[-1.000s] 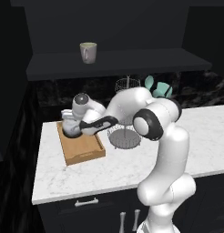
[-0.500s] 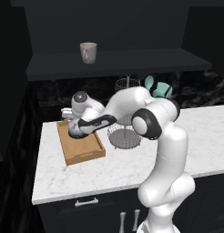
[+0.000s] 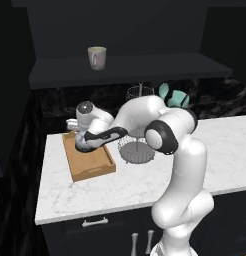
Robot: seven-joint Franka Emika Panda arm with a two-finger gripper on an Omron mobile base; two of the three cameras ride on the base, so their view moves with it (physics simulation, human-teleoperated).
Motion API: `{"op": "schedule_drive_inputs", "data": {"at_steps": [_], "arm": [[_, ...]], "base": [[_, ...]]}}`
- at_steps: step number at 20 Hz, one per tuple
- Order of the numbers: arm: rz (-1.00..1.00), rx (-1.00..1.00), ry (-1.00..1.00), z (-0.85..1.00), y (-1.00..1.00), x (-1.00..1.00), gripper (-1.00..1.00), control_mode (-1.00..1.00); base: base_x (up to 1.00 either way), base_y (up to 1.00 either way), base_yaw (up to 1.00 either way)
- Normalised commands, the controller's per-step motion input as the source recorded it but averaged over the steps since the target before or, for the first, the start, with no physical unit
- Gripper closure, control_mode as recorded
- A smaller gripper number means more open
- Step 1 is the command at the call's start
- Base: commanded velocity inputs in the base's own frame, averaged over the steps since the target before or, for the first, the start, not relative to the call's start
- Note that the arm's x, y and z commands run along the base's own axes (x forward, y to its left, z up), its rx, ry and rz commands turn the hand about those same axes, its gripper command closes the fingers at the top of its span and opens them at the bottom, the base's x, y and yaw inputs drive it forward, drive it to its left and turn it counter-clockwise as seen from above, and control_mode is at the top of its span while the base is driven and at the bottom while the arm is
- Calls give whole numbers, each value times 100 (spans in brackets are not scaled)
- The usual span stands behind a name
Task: Pick the kettle from the counter and place it on the tray. Then pick the mug from the cabinet and place it on the tray. Then close the cabinet doors.
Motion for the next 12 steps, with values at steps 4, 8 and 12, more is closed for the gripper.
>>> {"op": "schedule_drive_inputs", "data": {"at_steps": [4,8,12], "arm": [[-11,2,0,0,17,-14,-100,-100],[-13,0,0,9,3,-13,-100,-100],[-12,0,-4,25,3,-24,-100,-100]], "base": [[0,0,0],[0,0,0],[0,0,0]]}}
